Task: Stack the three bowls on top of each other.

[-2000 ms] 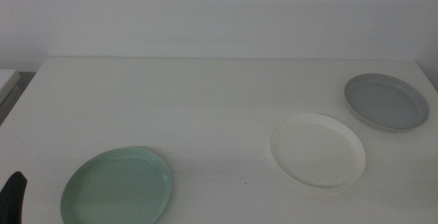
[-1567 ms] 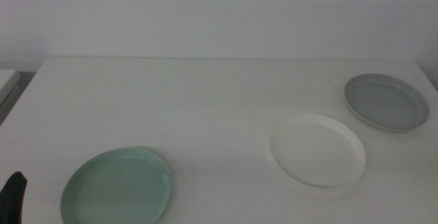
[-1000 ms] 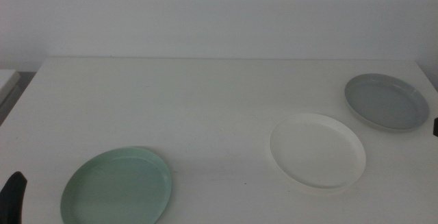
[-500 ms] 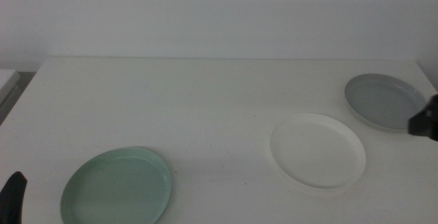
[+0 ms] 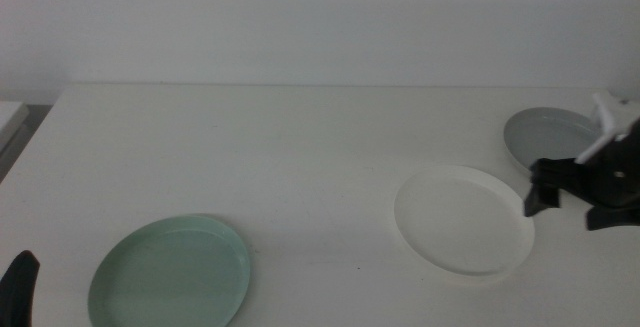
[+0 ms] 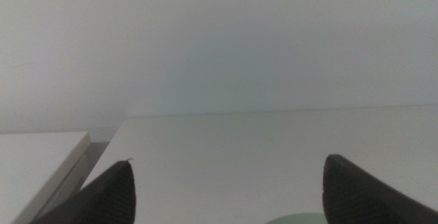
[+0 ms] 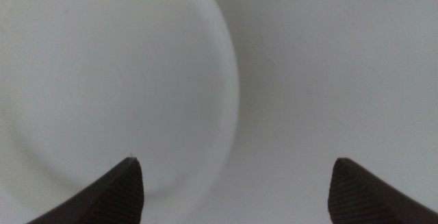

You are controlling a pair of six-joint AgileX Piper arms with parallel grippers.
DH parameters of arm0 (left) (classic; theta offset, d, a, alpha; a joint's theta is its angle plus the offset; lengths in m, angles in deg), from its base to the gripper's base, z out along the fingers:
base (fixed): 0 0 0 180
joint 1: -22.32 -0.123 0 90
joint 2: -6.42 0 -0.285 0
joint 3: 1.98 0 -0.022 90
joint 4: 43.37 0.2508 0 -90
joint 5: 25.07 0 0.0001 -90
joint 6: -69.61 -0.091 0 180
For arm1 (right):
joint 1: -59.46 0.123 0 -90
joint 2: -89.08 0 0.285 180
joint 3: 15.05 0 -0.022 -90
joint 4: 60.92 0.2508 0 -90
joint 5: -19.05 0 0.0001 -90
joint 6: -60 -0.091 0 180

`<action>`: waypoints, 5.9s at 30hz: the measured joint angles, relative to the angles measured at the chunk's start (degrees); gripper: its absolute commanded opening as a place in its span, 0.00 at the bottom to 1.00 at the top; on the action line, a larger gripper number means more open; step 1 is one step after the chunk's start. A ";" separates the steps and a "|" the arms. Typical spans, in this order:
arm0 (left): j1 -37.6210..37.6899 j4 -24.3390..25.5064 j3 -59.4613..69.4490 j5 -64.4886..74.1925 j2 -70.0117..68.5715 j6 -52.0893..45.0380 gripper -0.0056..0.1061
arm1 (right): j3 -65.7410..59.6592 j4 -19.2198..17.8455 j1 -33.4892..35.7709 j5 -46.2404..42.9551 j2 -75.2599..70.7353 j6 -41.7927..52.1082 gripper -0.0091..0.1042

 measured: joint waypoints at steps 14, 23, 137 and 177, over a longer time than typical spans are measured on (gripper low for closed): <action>0.00 0.00 0.00 0.00 0.00 0.00 0.89 | 4.00 3.59 0.10 -8.45 16.10 0.11 0.60; 0.00 0.00 0.00 0.00 0.00 0.00 0.89 | 4.73 3.59 0.10 -9.92 17.42 0.11 0.19; 0.00 1.24 0.00 0.00 0.00 0.00 0.89 | 44.05 1.88 -5.75 12.61 21.21 6.33 0.06; 0.00 1.24 0.00 0.00 0.00 0.00 0.89 | 29.96 4.19 19.40 2.83 25.05 1.45 0.20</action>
